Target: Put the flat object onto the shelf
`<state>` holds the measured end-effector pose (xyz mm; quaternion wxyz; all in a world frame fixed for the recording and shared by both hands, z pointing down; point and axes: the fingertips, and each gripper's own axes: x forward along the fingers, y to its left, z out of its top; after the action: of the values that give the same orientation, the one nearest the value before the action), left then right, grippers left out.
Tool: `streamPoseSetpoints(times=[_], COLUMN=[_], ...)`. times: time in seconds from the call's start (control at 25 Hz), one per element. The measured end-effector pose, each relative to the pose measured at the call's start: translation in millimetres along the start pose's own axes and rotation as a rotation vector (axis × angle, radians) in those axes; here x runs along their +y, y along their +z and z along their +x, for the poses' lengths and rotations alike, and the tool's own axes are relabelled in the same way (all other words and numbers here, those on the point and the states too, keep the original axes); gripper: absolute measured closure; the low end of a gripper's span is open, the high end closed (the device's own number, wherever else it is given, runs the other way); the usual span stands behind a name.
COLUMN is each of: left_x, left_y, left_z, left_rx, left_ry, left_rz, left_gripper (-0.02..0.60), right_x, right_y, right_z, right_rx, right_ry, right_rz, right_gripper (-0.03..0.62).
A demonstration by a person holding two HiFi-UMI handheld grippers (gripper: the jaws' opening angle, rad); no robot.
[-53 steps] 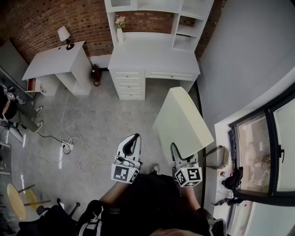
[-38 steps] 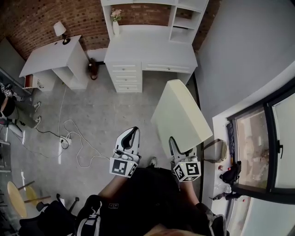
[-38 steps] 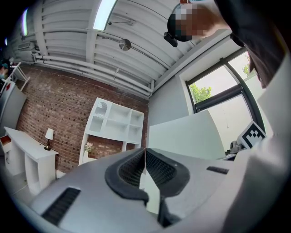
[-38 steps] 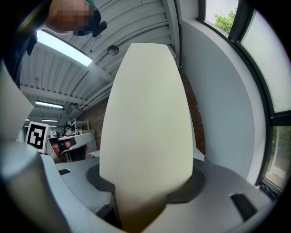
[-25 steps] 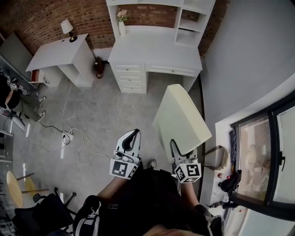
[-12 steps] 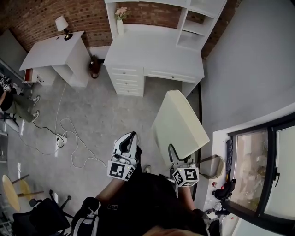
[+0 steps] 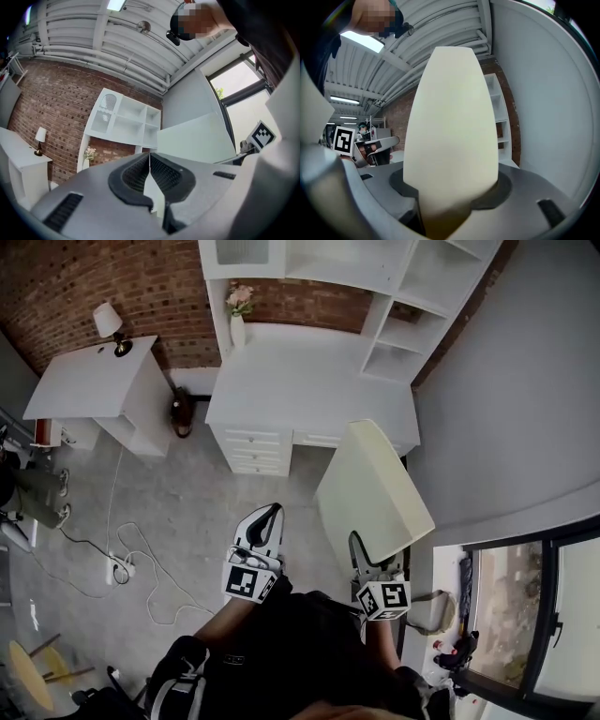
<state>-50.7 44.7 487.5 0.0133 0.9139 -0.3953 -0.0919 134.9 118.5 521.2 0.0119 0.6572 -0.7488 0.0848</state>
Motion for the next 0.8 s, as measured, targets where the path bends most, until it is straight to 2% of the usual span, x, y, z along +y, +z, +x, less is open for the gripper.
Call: streamPoseSetpoints(times=[0.12, 0.2, 0.44, 0.64, 0.8], left_x=[34.9, 50.0, 93.2, 127.7, 169.1], left_y=[-2.1, -6.3, -44.3, -43.6, -29.8], left_z=[32.4, 45.4, 100.5, 173.4, 243.7], left_rx=[0.008, 0.012, 0.107, 0.083, 0.051], left_ry=[-0.002, 0.013, 0.034, 0.059, 0.11], left_rz=[0.01, -0.01, -0.074, -0.03, -0.001], left_gripper=[0.566, 0.566, 0.566, 0.565, 0.566], right_x=[0.1, -1.9, -21.4, -61.5, -96.1], right_y=[3.5, 1.5, 9.5, 33.6, 75.8], right_z=[42.3, 64.3, 157.7, 242.3, 308.6], right_rx=[0.007, 0.033, 0.05, 0.0, -0.067], right_ry=[-0.007, 0.0, 0.035, 0.067, 0.086], right_rz=[0.002, 0.001, -0.048, -0.103, -0.144], right_gripper=[0.307, 0.307, 0.309, 0.308, 0.308])
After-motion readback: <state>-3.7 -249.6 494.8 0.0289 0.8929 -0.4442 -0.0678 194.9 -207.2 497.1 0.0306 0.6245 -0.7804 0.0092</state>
